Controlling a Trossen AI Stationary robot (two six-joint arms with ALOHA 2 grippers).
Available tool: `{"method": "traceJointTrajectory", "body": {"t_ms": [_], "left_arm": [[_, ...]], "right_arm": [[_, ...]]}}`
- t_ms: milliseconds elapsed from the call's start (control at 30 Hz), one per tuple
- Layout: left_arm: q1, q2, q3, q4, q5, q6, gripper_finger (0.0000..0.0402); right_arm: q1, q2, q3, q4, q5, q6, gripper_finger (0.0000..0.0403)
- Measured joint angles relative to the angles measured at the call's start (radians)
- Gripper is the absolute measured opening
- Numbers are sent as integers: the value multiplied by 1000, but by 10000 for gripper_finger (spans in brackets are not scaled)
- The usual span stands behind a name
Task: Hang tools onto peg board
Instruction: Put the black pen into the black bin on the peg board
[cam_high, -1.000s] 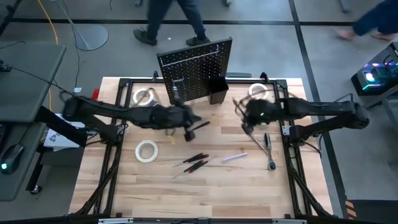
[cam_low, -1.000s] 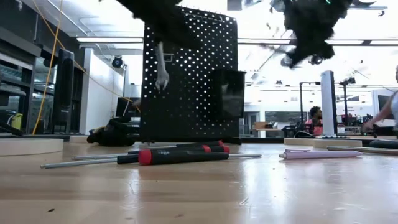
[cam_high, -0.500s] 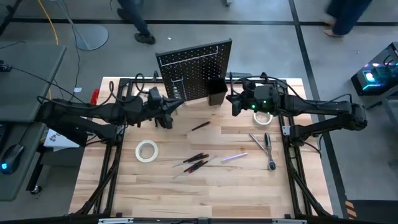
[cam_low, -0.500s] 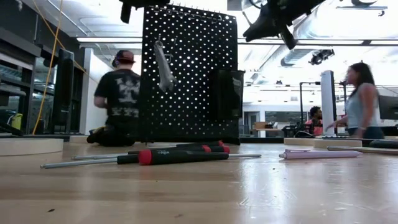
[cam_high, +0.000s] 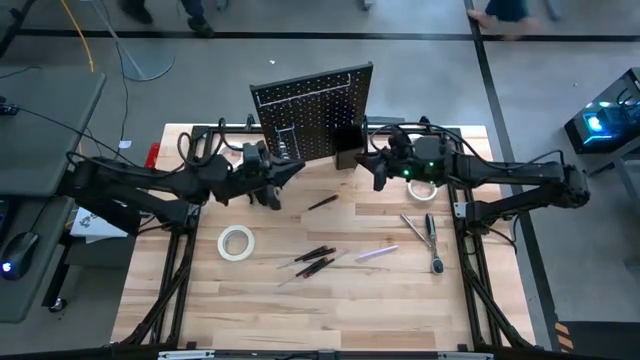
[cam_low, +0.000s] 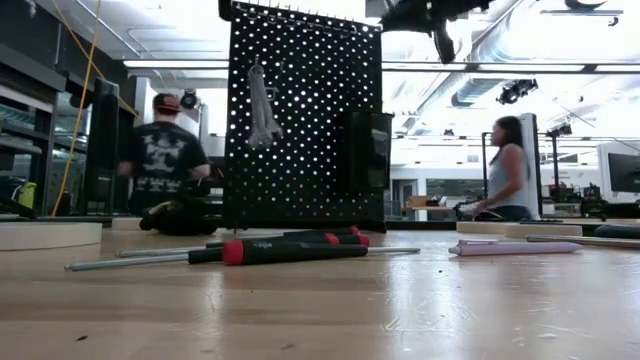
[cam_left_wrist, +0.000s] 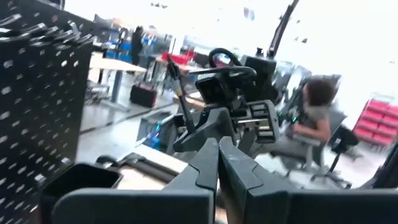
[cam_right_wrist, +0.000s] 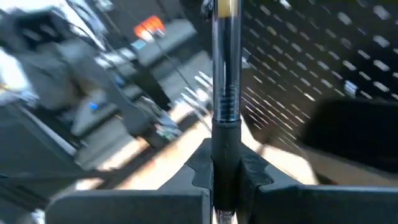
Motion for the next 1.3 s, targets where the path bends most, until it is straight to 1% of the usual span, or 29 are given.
{"method": "traceJointTrajectory", "body": {"t_ms": [133, 200, 367, 467, 567, 667, 733, 833, 1000, 1100, 1300], "left_arm": [[0, 34, 0, 80, 1, -40, 10], [0, 46, 7, 75, 0, -38, 22], [0, 92, 84, 73, 8, 19, 76], [5, 140, 147, 71, 35, 64, 115], [13, 189, 203, 64, 41, 81, 151], [19, 230, 239, 61, 49, 80, 177], [22, 245, 256, 58, 92, 78, 189], [24, 249, 263, 63, 176, 39, 199], [30, 250, 262, 12, 193, 22, 203], [46, 261, 263, 20, 209, -31, 203], [72, 296, 262, 19, 250, -133, 203]], "right_arm": [[45, 0, 0, 98, -2, -7, 14], [71, -1, 0, 152, -9, -7, 14], [132, 24, 1, 256, -22, -17, 16], [152, 66, 2, 332, -44, -33, 17], [161, 115, 2, 407, -46, -27, 14], [161, 154, 2, 473, -46, -22, 14], [161, 170, 2, 496, -46, -15, 14], [161, 183, 2, 507, -48, -8, 14], [161, 187, 2, 512, -99, -7, 14], [161, 188, 2, 510, -133, -8, 14], [161, 189, 2, 504, -137, -16, 14]]}}
